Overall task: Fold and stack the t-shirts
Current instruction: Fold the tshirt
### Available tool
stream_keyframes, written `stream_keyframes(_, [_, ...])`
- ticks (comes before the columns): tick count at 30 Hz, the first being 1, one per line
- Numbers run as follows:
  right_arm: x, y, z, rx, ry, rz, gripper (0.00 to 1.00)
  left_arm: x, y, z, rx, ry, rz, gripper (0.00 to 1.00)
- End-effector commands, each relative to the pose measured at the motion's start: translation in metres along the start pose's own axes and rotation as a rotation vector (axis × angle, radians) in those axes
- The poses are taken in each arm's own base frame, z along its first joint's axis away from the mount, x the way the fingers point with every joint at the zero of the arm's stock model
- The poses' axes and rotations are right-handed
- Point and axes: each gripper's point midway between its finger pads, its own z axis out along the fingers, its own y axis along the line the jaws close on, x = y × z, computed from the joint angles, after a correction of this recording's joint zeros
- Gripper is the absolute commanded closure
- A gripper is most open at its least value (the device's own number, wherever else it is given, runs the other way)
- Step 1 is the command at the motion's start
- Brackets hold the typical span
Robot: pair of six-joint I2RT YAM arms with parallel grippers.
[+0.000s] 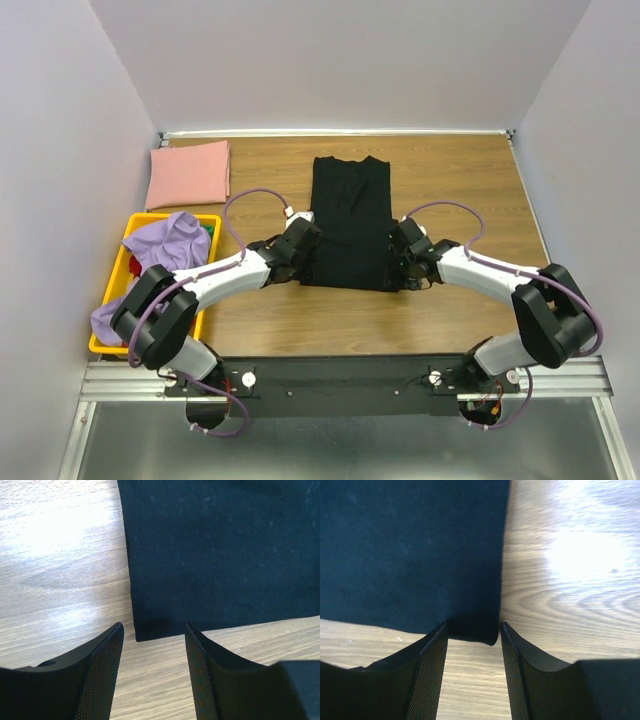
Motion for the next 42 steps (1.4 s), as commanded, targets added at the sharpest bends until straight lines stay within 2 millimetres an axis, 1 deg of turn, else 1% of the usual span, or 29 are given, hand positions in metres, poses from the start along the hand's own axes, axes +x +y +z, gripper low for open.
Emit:
stream_keyframes(1, [0.025, -0.01, 0.002, 0.081, 0.086, -0.026, 0.47, -0.003, 0.001, -0.004, -0.011, -0.018, 0.002, 0.4])
stream_keyframes(2, [0.024, -0.011, 0.002, 0.099, 0.079, -0.029, 0.47, -0.002, 0.001, -0.003, -0.011, -0.015, 0.002, 0.4])
stream_keyframes(7, [0.034, -0.022, 0.008, 0.164, 0.109, -0.044, 0.48, 0.0, 0.002, -0.001, -0.012, -0.005, 0.007, 0.4])
stream_keyframes(13, [0.046, -0.033, 0.012, 0.228, 0.142, -0.066, 0.54, 0.002, 0.002, -0.001, -0.014, 0.003, 0.012, 0.4])
stream_keyframes(15, [0.048, -0.036, 0.014, 0.243, 0.148, -0.074, 0.59, 0.003, 0.002, -0.001, -0.013, 0.01, 0.014, 0.4])
stream_keyframes(16, [0.049, -0.038, 0.014, 0.249, 0.15, -0.076, 0.67, 0.005, 0.002, 0.0, -0.012, 0.019, 0.02, 0.4])
stream_keyframes(18, [0.05, -0.04, 0.015, 0.261, 0.149, -0.083, 0.78, 0.008, 0.0, 0.002, -0.004, 0.037, 0.024, 0.4])
stream_keyframes(20, [0.05, -0.04, 0.015, 0.264, 0.146, -0.085, 0.84, 0.012, -0.001, 0.003, 0.001, 0.052, 0.03, 0.4])
stream_keyframes(21, [0.05, -0.04, 0.015, 0.264, 0.147, -0.086, 0.89, 0.013, -0.002, 0.004, -0.001, 0.06, 0.034, 0.4])
stream_keyframes(25, [0.049, -0.041, 0.015, 0.269, 0.139, -0.095, 0.94, 0.021, -0.003, 0.005, -0.011, 0.091, 0.051, 0.4])
stream_keyframes(32, [0.047, -0.039, 0.014, 0.268, 0.126, -0.11, 0.95, 0.024, -0.001, 0.009, -0.046, 0.118, 0.069, 0.42])
stream_keyframes(34, [0.046, -0.039, 0.014, 0.269, 0.123, -0.11, 0.96, 0.022, 0.0, 0.009, -0.055, 0.114, 0.065, 0.44])
stream_keyframes(36, [0.047, -0.04, 0.014, 0.272, 0.126, -0.114, 0.96, 0.017, -0.001, 0.006, -0.06, 0.096, 0.059, 0.46])
stream_keyframes(40, [0.048, -0.041, 0.014, 0.277, 0.125, -0.115, 0.96, 0.008, -0.005, 0.0, -0.047, 0.075, 0.055, 0.46])
stream_keyframes(42, [0.047, -0.04, 0.014, 0.272, 0.12, -0.12, 0.96, 0.006, -0.005, 0.0, -0.051, 0.068, 0.051, 0.46])
